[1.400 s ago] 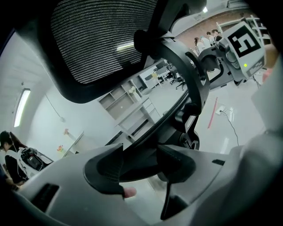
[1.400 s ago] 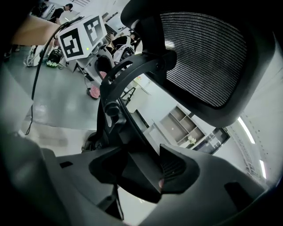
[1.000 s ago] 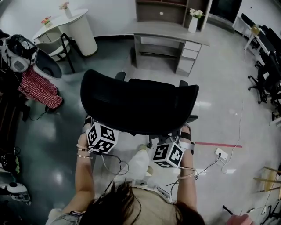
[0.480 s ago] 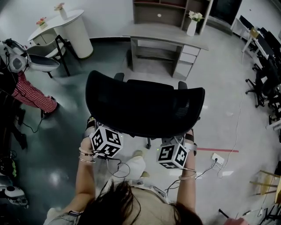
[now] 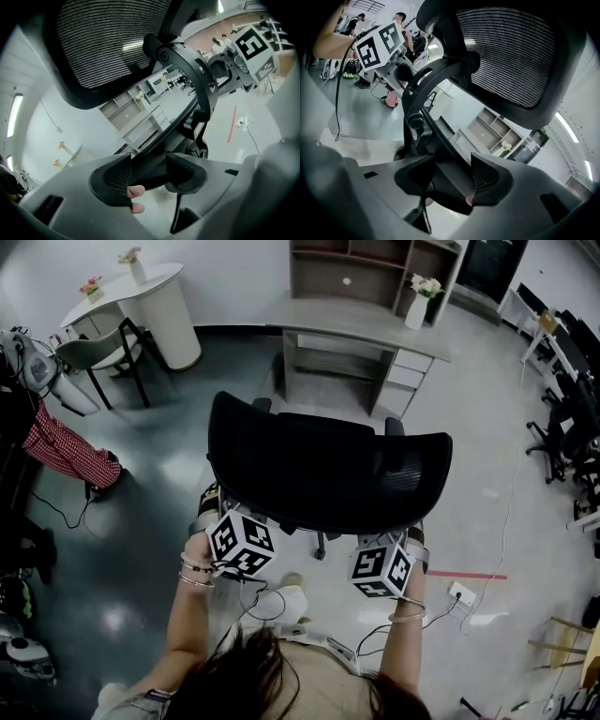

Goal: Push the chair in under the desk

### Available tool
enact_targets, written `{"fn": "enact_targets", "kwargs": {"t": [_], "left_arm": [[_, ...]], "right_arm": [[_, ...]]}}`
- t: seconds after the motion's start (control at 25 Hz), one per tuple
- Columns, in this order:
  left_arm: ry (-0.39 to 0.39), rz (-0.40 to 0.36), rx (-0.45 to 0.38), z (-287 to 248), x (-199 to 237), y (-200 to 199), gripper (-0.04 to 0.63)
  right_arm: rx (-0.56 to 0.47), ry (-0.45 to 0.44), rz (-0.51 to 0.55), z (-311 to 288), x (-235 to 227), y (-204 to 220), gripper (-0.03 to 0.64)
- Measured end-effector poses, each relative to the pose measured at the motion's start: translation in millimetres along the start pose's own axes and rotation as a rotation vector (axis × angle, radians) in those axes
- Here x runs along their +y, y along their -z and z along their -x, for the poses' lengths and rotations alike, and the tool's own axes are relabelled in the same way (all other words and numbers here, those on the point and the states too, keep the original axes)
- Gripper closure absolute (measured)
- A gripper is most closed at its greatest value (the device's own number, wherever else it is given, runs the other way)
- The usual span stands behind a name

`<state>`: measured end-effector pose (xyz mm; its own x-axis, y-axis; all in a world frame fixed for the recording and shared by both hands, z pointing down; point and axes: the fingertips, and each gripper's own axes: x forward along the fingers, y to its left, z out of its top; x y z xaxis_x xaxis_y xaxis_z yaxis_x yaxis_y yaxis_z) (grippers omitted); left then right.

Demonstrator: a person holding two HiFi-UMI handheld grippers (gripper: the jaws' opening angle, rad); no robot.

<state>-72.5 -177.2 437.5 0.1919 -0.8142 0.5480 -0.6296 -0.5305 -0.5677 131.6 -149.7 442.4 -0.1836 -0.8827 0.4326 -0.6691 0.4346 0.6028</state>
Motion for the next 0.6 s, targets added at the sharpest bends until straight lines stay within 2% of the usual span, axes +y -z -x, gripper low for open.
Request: {"fn": "enact_targets", "kwargs": {"t": [0.28,0.6], "left_arm": [[0.034,0.002,-0.016,-19.9,7.6,-15.0,0.374],[0.067,-0.036,-0.058,-42.6,15.2,-31.9,0.374]], "right_arm": [[0.025,-0.01,-0.006,-23.4,-20.2,2.6,0.387],[0.07,-0.004,-0.025,-47.6,-42.7,6.4,0.385]]}}
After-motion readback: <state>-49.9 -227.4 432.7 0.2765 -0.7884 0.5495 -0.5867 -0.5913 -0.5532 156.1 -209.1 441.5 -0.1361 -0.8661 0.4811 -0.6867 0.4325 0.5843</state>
